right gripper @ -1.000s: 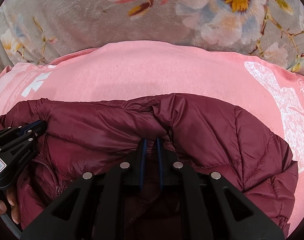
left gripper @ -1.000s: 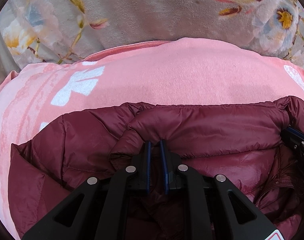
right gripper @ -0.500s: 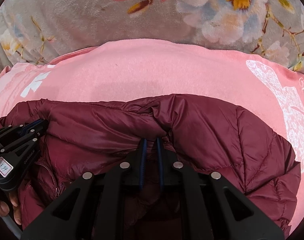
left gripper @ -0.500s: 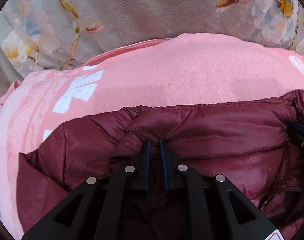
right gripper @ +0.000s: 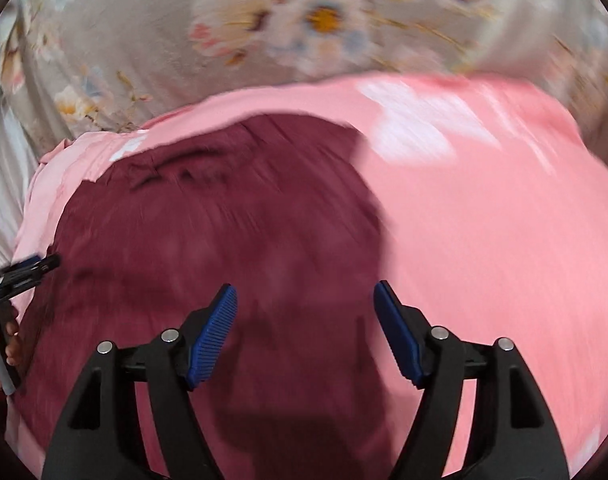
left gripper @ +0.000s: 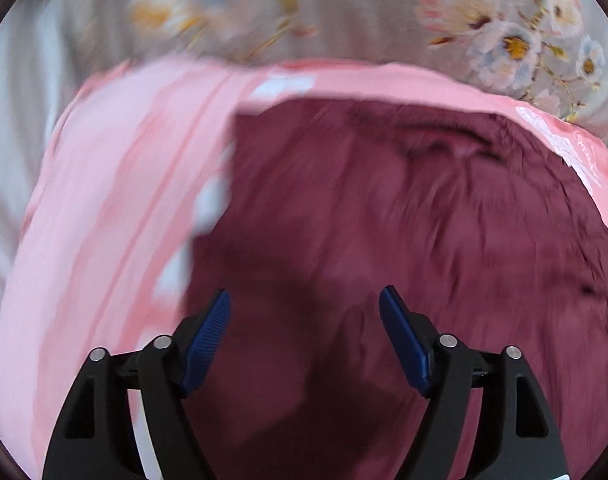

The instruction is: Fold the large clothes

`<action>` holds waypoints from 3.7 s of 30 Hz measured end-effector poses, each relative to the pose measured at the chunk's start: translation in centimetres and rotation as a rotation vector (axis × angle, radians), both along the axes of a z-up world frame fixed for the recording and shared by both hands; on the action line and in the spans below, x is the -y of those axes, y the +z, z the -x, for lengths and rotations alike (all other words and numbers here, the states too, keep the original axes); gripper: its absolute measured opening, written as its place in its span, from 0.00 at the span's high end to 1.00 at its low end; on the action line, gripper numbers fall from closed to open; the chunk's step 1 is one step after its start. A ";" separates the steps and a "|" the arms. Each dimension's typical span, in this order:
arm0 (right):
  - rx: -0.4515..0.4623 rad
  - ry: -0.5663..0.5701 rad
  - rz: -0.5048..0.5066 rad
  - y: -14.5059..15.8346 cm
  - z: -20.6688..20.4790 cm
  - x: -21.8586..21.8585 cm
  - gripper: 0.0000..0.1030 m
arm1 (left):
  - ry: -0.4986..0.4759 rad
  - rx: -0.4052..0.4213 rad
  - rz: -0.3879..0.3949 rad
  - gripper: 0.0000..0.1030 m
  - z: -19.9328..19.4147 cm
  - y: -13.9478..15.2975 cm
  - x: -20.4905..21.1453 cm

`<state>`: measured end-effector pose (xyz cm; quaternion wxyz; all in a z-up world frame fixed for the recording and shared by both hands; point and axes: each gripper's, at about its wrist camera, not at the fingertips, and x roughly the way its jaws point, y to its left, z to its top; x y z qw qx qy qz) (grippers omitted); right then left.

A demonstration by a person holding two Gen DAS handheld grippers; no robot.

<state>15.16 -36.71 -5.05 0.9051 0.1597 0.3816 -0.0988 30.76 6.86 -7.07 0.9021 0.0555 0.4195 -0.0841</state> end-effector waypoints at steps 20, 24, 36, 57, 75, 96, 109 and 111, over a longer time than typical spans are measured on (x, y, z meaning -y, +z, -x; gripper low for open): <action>0.023 -0.101 -0.262 -4.4 13.8 -3.5 0.79 | 0.095 -0.172 0.223 0.67 14.5 -1.8 -8.8; 0.095 -0.118 -0.359 -2.6 15.8 -3.0 0.94 | 0.059 -0.141 0.239 0.95 15.9 0.2 -9.0; 0.397 0.009 -0.142 10.2 31.4 -8.6 0.96 | -0.041 0.052 0.305 0.97 30.4 11.5 -14.5; 0.338 -0.150 -0.145 9.0 12.3 -3.0 0.96 | 0.060 0.178 0.008 1.00 12.1 12.4 -6.8; 0.222 -0.171 -0.144 4.2 6.9 -2.1 0.96 | 0.009 -0.241 0.435 0.53 4.1 1.5 -8.6; 0.019 -0.214 -0.087 -1.5 0.1 -1.5 0.96 | 0.074 -0.086 0.131 0.99 1.7 1.0 -5.1; 0.229 -0.286 -0.232 0.8 4.3 0.1 0.60 | 0.176 -0.017 0.155 0.77 2.4 -0.1 -6.5; 0.326 -0.315 -0.151 3.7 7.3 -0.7 0.39 | 0.226 0.036 0.197 0.74 3.9 2.0 -8.3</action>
